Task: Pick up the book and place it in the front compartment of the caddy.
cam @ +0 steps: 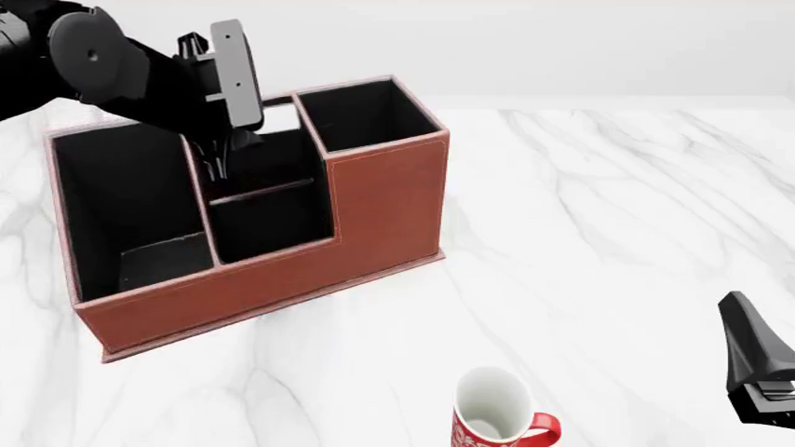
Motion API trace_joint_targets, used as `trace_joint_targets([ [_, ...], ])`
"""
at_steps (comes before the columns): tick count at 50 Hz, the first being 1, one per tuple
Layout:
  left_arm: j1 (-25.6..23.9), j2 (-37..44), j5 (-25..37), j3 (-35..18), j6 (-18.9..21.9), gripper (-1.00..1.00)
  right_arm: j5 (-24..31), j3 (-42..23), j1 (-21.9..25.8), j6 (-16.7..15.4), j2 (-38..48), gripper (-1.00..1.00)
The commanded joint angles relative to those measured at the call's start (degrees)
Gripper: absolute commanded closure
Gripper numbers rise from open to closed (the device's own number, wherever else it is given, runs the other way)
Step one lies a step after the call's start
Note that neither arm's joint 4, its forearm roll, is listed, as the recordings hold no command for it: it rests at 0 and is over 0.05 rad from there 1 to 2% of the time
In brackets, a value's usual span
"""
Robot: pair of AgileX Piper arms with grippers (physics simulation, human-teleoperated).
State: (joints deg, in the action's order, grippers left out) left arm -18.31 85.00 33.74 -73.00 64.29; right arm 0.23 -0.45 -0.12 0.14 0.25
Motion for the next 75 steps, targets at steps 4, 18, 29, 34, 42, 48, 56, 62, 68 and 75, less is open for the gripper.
trace_joint_targets([
  [4, 1.6, -3.8, 0.4, -0.5, 2.1, 1.00, -0.1, 0.1, 0.0, 0.0, 0.0, -1.00],
  [18, 1.4, -0.5, 0.7, -3.4, -0.5, 1.00, -0.1, 0.1, 0.0, 0.0, 0.0, -1.00],
  [29, 2.3, 2.4, -1.4, -3.8, -1.2, 1.00, -0.1, 0.1, 0.0, 0.0, 0.0, -1.00],
  [34, 2.4, 3.4, -1.6, -4.1, -1.8, 1.00, -0.1, 0.1, 0.0, -0.1, 0.0, -1.00],
  [42, 3.0, 4.7, -2.2, -3.7, -2.5, 1.00, -0.1, 0.1, 0.0, 0.0, 0.0, -1.00],
  [48, 3.3, 5.8, -2.4, -4.2, -3.1, 1.00, -0.1, 0.1, 0.0, 0.0, 0.0, -1.00],
  [56, 3.6, 7.3, -3.2, -4.2, -3.7, 1.00, -0.1, 0.1, 0.0, 0.0, 0.0, -1.00],
  [62, 4.2, 8.3, -3.8, -4.2, -3.8, 1.00, -0.1, 0.1, 0.0, 0.0, 0.0, -1.00],
  [68, 5.4, 8.9, -5.7, -4.1, -2.6, -1.00, -0.1, 0.1, 0.0, 0.0, 0.0, -1.00],
  [75, 5.5, 8.9, -6.1, -3.4, -2.5, -1.00, -0.1, 0.1, 0.0, 0.0, 0.0, -1.00],
])
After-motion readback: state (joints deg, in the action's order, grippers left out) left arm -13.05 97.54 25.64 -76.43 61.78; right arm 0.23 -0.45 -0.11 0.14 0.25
